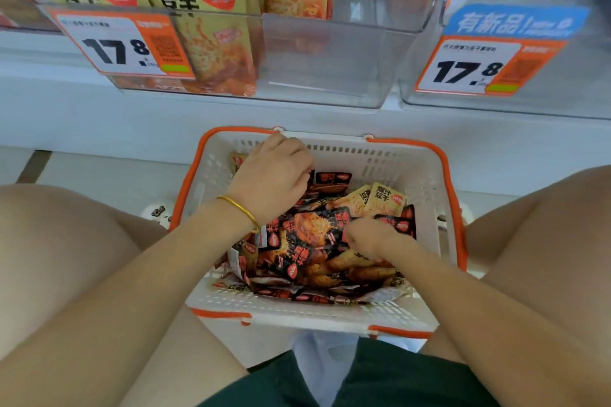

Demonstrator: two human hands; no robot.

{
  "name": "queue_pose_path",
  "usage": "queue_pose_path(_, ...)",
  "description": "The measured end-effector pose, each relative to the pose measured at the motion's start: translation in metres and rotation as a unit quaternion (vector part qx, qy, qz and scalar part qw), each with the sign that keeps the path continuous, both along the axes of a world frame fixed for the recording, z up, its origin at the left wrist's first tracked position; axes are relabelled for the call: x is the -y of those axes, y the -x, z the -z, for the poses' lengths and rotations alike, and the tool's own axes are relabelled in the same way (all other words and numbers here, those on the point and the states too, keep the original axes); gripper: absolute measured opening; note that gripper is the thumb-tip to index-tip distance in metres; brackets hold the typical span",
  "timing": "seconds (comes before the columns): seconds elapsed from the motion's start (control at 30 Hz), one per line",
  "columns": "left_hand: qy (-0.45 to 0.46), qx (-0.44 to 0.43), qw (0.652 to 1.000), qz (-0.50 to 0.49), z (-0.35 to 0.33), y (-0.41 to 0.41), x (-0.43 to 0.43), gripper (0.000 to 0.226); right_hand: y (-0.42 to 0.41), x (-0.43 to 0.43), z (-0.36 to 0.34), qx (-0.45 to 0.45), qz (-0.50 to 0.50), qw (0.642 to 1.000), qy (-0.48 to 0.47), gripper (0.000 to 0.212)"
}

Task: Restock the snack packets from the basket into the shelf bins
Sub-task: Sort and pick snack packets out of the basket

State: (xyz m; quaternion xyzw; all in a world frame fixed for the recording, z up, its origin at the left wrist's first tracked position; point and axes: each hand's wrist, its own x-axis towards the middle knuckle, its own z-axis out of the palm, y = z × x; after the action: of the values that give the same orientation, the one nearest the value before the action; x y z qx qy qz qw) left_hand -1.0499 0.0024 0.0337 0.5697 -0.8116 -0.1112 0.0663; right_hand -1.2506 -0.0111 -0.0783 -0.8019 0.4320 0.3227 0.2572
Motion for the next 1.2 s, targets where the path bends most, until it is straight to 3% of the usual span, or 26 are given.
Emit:
queue_pose_path(0.1, -0.055, -0.025, 0.998, -0.006, 0.007, 0.002, -0.001, 0.025, -0.007, 0.019, -0.036, 0.142, -0.002, 0.99, -0.011, 0.017)
queue_pose_path(0.23, -0.17, -0.048, 0.984, 0.014, 0.005, 0.01, -0.006, 0.036, -0.006, 0.03, -0.097, 0.306, 0.064, 0.95, 0.005, 0.008)
queue_pose_path(0.3, -0.2, -0.07, 0.977, 0.003, 0.0, 0.014, -0.009, 0.031, -0.005, 0.03, -0.119, 0.36, 0.111, 0.926, 0.006, 0.006)
queue_pose_path(0.4, -0.176, -0.131, 0.975, -0.028, -0.011, 0.015, -0.009, 0.011, -0.005, 0.03, -0.135, 0.421, 0.176, 0.89, 0.006, 0.01)
queue_pose_path(0.47, -0.177, -0.189, 0.965, -0.05, -0.021, 0.012, -0.009, 0.01, -0.004, 0.029, -0.141, 0.459, 0.238, 0.856, 0.006, 0.017)
queue_pose_path(0.57, -0.164, -0.319, 0.927, -0.106, -0.042, 0.006, -0.008, 0.016, 0.003, 0.025, -0.146, 0.516, 0.373, 0.762, -0.122, 0.042)
queue_pose_path(0.63, -0.14, -0.389, 0.9, -0.139, -0.056, 0.002, -0.007, 0.018, 0.004, 0.017, -0.155, 0.558, 0.373, 0.713, -0.2, 0.042)
queue_pose_path(0.8, -0.074, -0.494, 0.856, -0.133, -0.101, -0.002, -0.009, 0.003, -0.014, 0.007, -0.203, 0.625, 0.309, 0.705, -0.131, 0.021)
queue_pose_path(0.93, 0.109, -0.483, 0.849, -0.183, -0.126, -0.008, -0.007, 0.03, -0.024, 0.025, -0.264, 0.676, 0.276, 0.681, -0.053, 0.012)
queue_pose_path(0.97, 0.185, -0.452, 0.852, -0.19, -0.128, -0.01, -0.005, 0.032, -0.028, 0.034, -0.276, 0.684, 0.278, 0.674, -0.028, 0.011)
queue_pose_path(1.03, 0.342, -0.29, 0.873, -0.192, -0.124, -0.017, 0.003, 0.023, -0.039, 0.055, -0.297, 0.67, 0.284, 0.683, 0.055, 0.009)
queue_pose_path(1.1, 0.415, -0.141, 0.879, -0.189, -0.116, -0.023, 0.013, 0.02, -0.052, 0.078, -0.309, 0.615, 0.273, 0.722, 0.161, 0.009)
queue_pose_path(1.2, 0.384, -0.039, 0.906, -0.171, -0.1, -0.025, 0.025, 0.037, -0.074, 0.112, -0.305, 0.433, 0.221, 0.814, 0.317, 0.024)
